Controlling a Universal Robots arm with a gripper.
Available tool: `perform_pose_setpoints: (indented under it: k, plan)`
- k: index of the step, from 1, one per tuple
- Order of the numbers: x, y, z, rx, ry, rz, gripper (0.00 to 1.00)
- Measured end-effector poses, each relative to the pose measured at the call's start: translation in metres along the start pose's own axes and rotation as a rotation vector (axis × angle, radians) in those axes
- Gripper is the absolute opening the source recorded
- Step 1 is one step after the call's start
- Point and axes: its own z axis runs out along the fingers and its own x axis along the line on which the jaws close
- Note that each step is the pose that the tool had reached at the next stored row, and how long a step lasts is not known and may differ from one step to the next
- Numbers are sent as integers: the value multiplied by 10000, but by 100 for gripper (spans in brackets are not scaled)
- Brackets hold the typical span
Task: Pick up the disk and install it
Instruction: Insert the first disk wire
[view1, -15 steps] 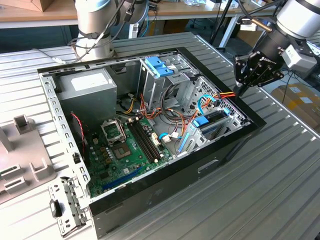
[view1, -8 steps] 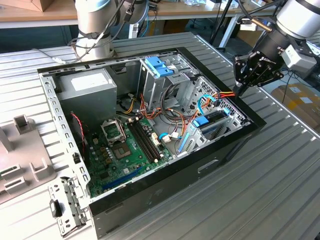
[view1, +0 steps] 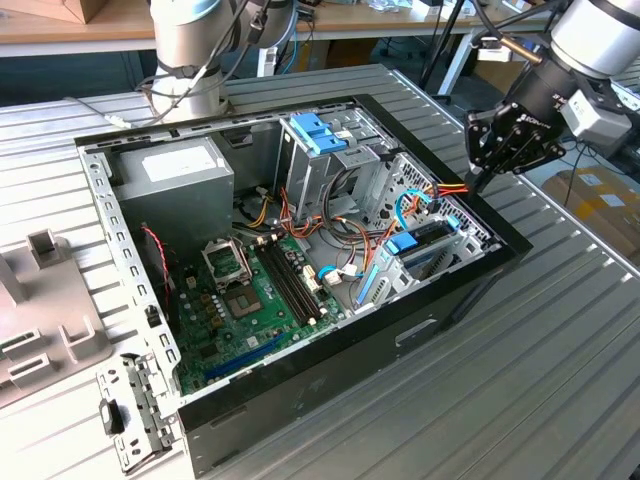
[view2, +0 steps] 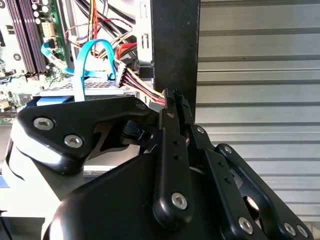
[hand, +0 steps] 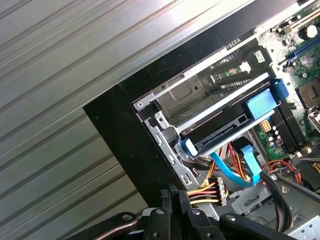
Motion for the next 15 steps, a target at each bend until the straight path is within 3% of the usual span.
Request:
perform_pose_setpoints:
  k: [15]
  plan:
    - [-121,77,4,0,0,0,17]
